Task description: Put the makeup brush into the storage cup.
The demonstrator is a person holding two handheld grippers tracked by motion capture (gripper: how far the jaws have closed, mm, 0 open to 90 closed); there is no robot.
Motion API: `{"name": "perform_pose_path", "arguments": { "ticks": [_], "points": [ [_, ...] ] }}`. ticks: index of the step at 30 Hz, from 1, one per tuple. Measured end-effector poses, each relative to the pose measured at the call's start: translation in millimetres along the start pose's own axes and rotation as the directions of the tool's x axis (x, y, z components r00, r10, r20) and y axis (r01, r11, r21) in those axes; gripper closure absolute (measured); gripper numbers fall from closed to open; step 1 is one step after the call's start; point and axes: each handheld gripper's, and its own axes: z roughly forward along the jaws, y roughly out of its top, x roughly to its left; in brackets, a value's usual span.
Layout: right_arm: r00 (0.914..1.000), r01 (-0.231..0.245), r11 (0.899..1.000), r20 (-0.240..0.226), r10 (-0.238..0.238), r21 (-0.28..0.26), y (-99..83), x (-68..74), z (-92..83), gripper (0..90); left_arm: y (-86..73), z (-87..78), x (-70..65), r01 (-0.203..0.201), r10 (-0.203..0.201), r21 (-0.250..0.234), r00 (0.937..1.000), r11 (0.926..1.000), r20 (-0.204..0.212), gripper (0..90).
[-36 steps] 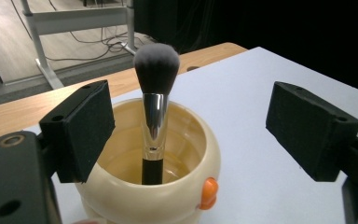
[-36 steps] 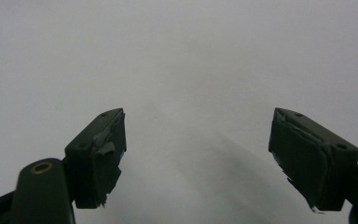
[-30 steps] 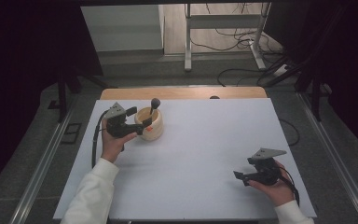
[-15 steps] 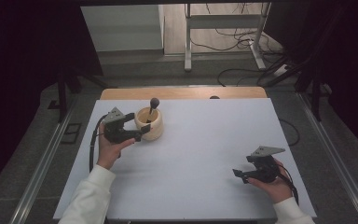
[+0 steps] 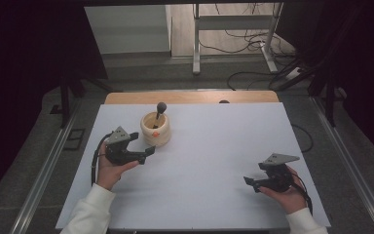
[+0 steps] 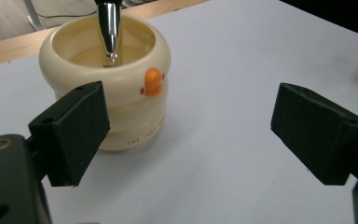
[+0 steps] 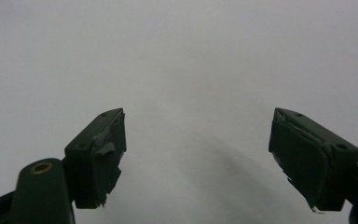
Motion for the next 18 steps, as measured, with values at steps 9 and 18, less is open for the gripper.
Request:
{"name": "perform_pose_path", "arguments": {
  "ticks": [9, 18],
  "points": [
    [0.9999, -0.008, 1.000, 0.008, 0.008, -0.013, -2.4, -2.7, -3.2, 19.5, -12.3, -10.8, -10.0, -0.006, 0.007, 0.022, 1.0000, 0.9997, -0.004, 11.3],
    [0.9999, -0.005, 1.000, 0.011, 0.006, -0.021, -2.5, -3.3, -3.5, 19.3, -38.8, -18.0, -16.2, 0.025, -0.026, 0.084, 0.9997, 0.9962, 0.004, 11.4]
  ]
}}
